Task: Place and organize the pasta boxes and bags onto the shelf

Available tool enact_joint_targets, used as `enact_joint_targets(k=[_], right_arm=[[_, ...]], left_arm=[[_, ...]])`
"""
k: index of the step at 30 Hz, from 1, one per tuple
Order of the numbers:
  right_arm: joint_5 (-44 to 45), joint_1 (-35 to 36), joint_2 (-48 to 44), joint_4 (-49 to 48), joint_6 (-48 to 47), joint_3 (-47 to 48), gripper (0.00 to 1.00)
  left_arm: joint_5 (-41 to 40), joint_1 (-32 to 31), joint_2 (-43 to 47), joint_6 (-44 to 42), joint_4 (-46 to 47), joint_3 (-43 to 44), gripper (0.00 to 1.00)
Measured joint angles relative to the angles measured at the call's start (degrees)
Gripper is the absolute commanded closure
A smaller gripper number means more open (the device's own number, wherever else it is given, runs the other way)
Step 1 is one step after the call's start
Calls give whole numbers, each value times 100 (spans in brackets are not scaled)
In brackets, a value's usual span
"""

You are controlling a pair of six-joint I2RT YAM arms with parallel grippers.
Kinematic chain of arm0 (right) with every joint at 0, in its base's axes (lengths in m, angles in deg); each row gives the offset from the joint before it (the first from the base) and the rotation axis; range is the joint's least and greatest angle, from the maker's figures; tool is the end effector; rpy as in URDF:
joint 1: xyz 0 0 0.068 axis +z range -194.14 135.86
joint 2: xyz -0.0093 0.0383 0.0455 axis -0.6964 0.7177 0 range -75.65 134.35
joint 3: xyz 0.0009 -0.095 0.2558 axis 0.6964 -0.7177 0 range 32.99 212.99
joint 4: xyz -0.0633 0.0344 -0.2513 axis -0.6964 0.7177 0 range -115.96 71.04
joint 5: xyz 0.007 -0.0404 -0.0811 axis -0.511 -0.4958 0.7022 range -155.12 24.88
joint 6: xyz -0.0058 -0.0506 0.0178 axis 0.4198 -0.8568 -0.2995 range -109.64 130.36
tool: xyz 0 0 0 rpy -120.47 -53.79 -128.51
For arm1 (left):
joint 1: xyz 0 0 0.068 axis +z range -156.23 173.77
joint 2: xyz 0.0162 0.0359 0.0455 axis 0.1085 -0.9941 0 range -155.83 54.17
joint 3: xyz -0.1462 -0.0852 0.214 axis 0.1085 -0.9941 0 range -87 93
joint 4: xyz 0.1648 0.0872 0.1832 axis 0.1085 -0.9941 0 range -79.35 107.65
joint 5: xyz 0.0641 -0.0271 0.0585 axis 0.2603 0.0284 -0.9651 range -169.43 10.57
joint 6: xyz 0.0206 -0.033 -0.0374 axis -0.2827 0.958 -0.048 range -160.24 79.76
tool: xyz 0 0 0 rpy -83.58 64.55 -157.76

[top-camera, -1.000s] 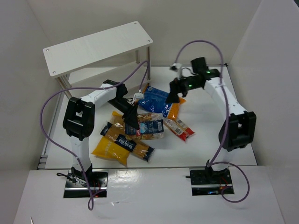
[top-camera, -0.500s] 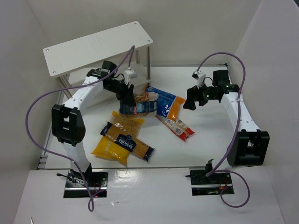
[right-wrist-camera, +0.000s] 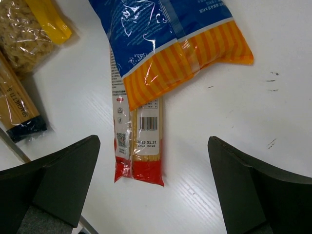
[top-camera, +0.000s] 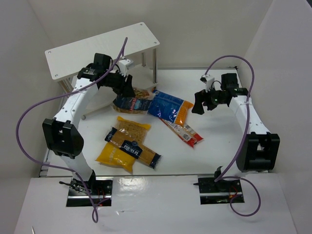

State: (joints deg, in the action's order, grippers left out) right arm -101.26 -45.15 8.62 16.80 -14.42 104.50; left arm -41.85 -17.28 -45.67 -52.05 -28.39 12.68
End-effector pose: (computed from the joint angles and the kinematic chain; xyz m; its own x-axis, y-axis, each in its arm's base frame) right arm 0.3042 0.0157 0.2959 -0.6145 -0.3276 -0.7177 -0.6355 0.7446 0.2042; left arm 0.3697 -0.0944 0.3592 -0.5776 0.2780 -0.7675 0.6992 0.6538 -0.2893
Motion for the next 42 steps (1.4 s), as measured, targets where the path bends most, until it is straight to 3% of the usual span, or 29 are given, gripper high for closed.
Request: enact_joint_targets(k=[8,16,23,29,32,42], right_arm=[[15,0,227,-26,76,0,0],[-4,0,229,-50,96,0,0],[-33,0,229,-68,96,0,0],[-76,0,229,-76,96,0,0],[-83,0,229,-79,96,0,0],[-138,0,212,-94,94,-61,0]], left_arm=[[-544,-2,201,153,146,-7,100],[-1117,-2,678,151,1104,-2201,100],[-1705,-275,953,142,1606,-2677,100],[-2304,-549,929,144,1753,-2747,55],[-2667,-721,763,140,1781,-2699,46],[-3637,-1261,76,85,1572,-2326,28]])
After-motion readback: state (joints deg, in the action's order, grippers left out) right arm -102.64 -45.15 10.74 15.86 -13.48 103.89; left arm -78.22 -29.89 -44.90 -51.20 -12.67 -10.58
